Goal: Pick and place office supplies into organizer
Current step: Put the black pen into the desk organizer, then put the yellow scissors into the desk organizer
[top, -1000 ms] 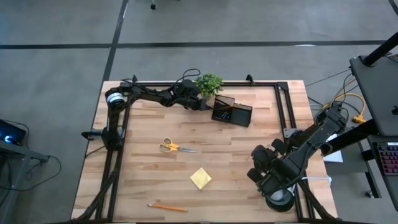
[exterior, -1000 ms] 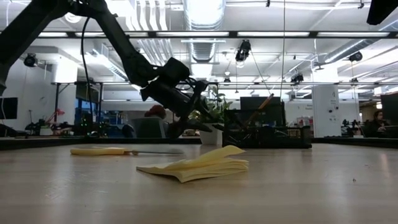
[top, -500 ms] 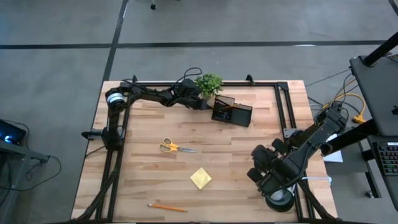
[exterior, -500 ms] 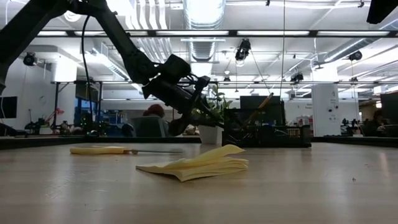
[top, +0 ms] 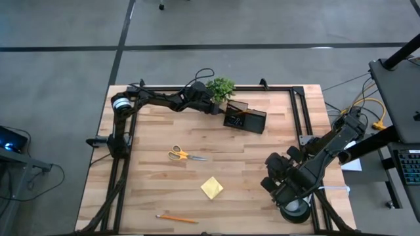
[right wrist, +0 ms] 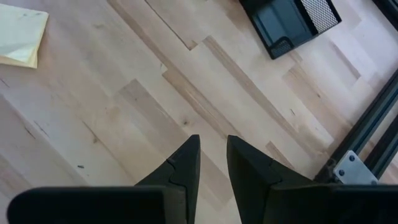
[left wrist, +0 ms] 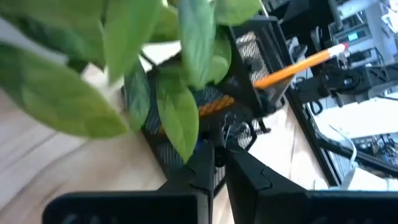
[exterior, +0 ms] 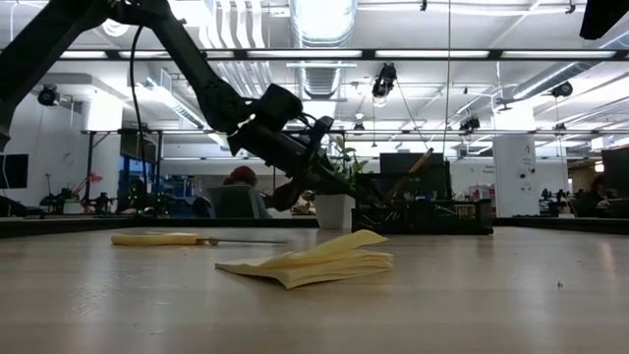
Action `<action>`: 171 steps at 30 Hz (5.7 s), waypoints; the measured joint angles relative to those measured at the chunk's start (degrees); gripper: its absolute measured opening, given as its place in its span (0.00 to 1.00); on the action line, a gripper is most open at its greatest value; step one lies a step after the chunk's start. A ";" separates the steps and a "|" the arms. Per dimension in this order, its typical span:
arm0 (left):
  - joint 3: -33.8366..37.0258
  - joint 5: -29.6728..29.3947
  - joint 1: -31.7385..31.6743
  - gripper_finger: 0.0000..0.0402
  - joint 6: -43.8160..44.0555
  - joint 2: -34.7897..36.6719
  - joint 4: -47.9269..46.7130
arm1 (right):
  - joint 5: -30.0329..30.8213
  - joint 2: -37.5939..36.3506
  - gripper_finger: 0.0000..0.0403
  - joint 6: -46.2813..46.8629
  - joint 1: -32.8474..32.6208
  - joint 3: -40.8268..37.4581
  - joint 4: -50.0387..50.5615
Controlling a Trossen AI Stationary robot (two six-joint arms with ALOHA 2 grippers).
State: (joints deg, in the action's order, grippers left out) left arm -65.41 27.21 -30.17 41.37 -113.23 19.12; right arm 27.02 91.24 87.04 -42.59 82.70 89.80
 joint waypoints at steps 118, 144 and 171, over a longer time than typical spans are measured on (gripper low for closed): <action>20.00 -25.82 26.69 0.33 -56.57 21.03 -54.48 | 2.52 -0.11 0.17 -10.70 5.03 -3.37 -1.62; -13.95 -66.45 23.19 0.14 -103.69 24.95 -65.84 | 2.56 -0.11 0.17 -8.81 4.98 -3.43 -0.41; -28.43 -69.86 14.92 0.14 -142.66 2.59 -35.15 | -3.12 -0.11 0.17 -11.76 4.31 -3.32 -0.18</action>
State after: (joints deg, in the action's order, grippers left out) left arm -93.84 -42.65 -15.25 -101.29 -110.64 -16.03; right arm 23.90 91.13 75.28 -38.28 79.37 89.62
